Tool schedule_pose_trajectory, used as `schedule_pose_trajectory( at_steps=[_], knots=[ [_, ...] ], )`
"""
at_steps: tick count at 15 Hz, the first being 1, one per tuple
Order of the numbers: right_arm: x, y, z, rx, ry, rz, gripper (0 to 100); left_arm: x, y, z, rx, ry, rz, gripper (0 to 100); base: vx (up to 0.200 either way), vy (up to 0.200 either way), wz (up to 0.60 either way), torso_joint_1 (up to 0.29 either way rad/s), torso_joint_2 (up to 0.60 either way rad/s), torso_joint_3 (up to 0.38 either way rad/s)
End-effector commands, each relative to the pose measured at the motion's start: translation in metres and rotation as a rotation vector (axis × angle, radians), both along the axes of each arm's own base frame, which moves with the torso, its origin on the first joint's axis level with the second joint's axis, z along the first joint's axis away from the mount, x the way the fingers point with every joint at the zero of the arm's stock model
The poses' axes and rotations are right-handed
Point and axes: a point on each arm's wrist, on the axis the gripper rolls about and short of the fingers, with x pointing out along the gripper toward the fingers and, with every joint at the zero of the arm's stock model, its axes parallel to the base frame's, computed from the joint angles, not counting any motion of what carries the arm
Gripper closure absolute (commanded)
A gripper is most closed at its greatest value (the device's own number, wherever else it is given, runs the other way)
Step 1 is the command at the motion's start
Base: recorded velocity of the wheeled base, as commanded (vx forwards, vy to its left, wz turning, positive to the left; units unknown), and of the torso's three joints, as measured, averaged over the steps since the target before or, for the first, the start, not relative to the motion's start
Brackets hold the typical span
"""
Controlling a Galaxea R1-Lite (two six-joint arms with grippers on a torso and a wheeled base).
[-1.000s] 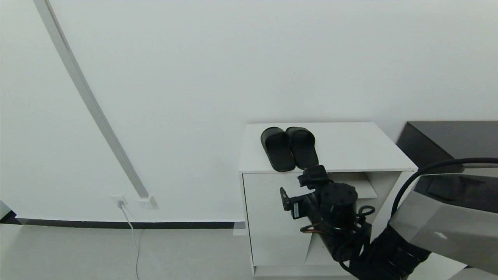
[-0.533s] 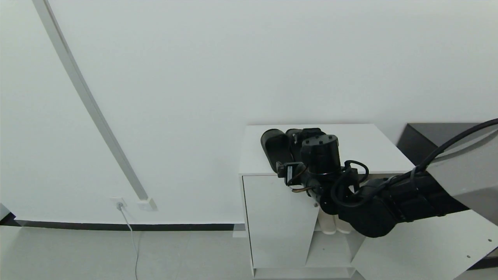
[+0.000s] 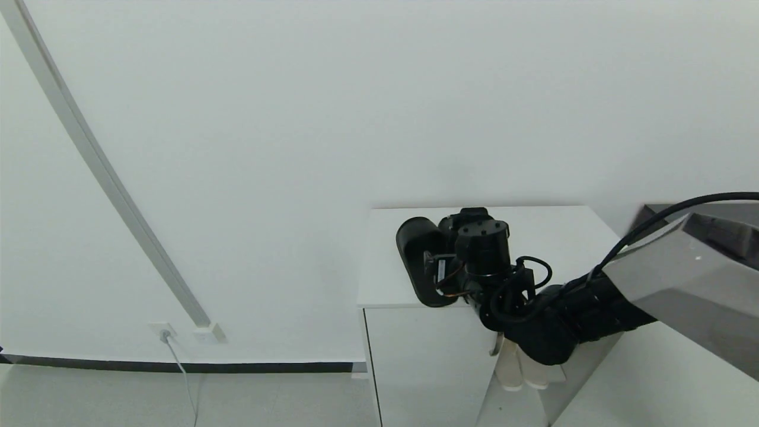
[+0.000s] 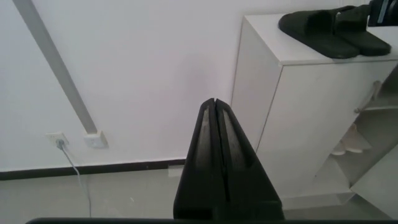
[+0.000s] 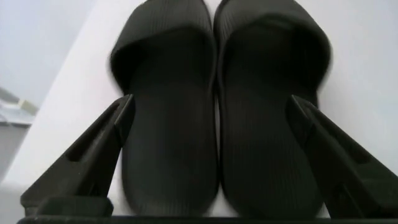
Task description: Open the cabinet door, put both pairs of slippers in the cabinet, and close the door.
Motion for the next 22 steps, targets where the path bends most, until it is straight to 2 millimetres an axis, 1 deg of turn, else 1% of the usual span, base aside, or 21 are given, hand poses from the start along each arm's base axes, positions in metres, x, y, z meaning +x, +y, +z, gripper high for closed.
schedule_pose_trajectory(
  at_steps=[1,3,6,10,14,15,20,21,22],
  knots=[
    [0.016,0.000,-0.032,-0.051,0.020,-0.011,0,0.000,0.000,0.000,-0.002,0.001,0.000,100,0.000,0.000,0.00,0.000,0.00,0.000],
    [0.033,0.001,-0.037,-0.034,-0.027,-0.023,0,0.000,0.000,0.000,-0.002,0.000,0.000,100,0.000,0.000,0.00,0.000,0.00,0.000],
    [0.057,0.002,-0.042,-0.061,-0.064,-0.008,0,0.000,0.000,0.000,-0.002,0.000,0.000,100,0.000,0.000,0.00,0.000,0.00,0.000],
    [0.078,0.006,-0.047,-0.064,-0.074,-0.011,0,0.000,0.000,0.000,-0.002,0.000,0.000,100,0.000,0.000,0.00,0.000,0.00,0.000],
    [0.084,0.007,-0.045,-0.056,-0.082,-0.008,0,0.000,0.000,0.001,-0.002,-0.002,0.000,100,0.000,0.000,0.00,0.000,0.00,0.000],
    [0.084,0.008,-0.045,-0.055,-0.082,-0.001,100,0.000,0.000,0.000,-0.002,0.000,0.000,100,0.000,0.000,0.00,0.000,0.00,0.000],
    [0.083,0.007,-0.043,-0.054,-0.083,0.001,100,0.000,0.000,0.000,-0.002,0.000,0.000,100,0.000,0.000,0.00,0.000,0.00,0.000],
    [0.081,0.006,-0.039,-0.048,-0.089,0.000,100,0.000,0.000,0.000,-0.002,0.001,0.000,100,0.000,0.000,0.00,0.000,0.00,0.000],
    [0.074,0.002,-0.030,-0.047,-0.086,0.009,100,0.000,0.000,0.001,-0.002,-0.003,0.000,100,0.000,0.000,0.00,0.000,0.00,0.000]
  ],
)
